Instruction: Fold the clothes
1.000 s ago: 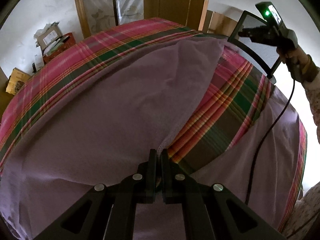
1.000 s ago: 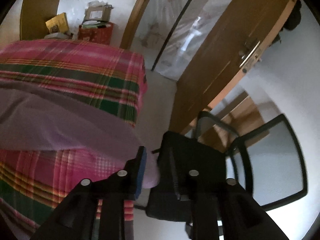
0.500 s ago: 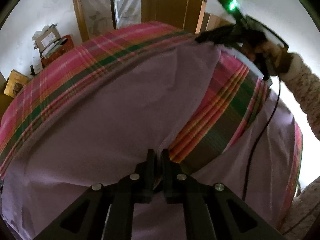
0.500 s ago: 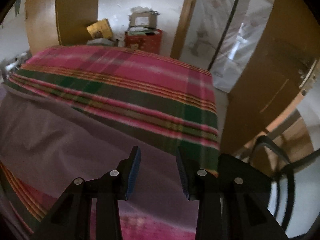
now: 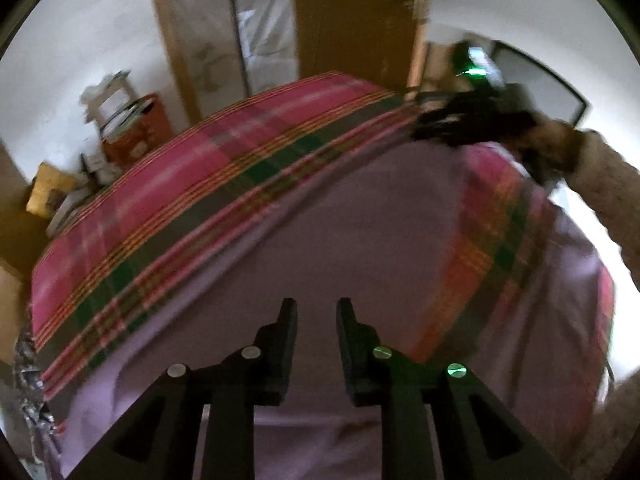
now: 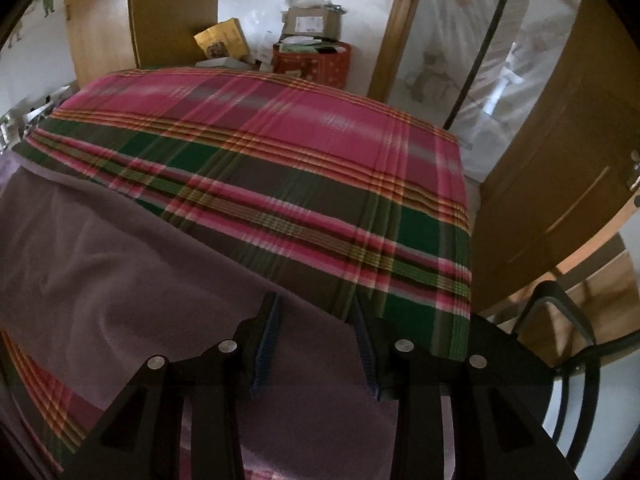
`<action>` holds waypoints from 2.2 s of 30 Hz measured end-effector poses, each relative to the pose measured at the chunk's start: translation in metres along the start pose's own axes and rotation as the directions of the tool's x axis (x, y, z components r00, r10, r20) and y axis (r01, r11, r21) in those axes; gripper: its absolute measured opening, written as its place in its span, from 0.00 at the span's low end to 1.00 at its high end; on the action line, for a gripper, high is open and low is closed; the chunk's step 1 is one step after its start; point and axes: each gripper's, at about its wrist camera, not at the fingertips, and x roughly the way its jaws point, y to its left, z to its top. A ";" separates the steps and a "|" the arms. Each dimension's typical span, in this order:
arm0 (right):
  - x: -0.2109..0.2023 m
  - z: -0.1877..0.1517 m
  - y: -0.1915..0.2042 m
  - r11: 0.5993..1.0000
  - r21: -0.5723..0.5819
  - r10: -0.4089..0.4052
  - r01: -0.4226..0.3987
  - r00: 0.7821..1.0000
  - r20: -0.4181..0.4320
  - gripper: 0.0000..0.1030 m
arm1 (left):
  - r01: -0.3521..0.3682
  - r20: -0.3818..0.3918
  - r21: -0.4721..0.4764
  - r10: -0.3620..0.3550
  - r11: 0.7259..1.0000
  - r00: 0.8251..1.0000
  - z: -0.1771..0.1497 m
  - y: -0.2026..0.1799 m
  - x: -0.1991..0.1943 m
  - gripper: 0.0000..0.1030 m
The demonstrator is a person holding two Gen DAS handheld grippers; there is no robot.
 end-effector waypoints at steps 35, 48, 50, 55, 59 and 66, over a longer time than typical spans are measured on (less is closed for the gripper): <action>0.004 0.000 -0.004 0.997 0.032 0.064 -0.065 0.998 0.017 0.37 | -0.182 -0.127 0.209 0.212 0.961 0.969 0.048 0.040 0.099 0.20; 0.000 -0.003 0.000 0.996 0.001 0.090 -0.090 0.996 -0.011 0.34 | -0.088 -0.178 0.182 0.121 0.979 0.977 0.048 0.047 0.101 0.06; -0.002 -0.003 0.004 0.995 -0.017 0.094 -0.095 0.995 -0.015 0.24 | -0.086 -0.188 0.184 0.121 0.979 0.975 0.049 0.046 0.102 0.03; -0.007 -0.006 0.021 0.993 -0.088 0.080 -0.081 0.997 -0.019 0.06 | -0.107 -0.174 0.148 0.133 0.983 0.976 0.051 0.047 0.098 0.01; -0.010 -0.006 0.023 0.994 -0.106 0.023 -0.023 1.000 0.002 0.02 | -0.146 -0.139 0.115 0.161 0.983 0.977 0.054 0.048 0.092 0.01; -0.011 0.012 0.024 0.983 -0.086 -0.155 0.161 0.985 0.080 0.02 | -0.158 -0.089 0.001 0.158 0.987 0.983 0.075 0.071 0.093 0.01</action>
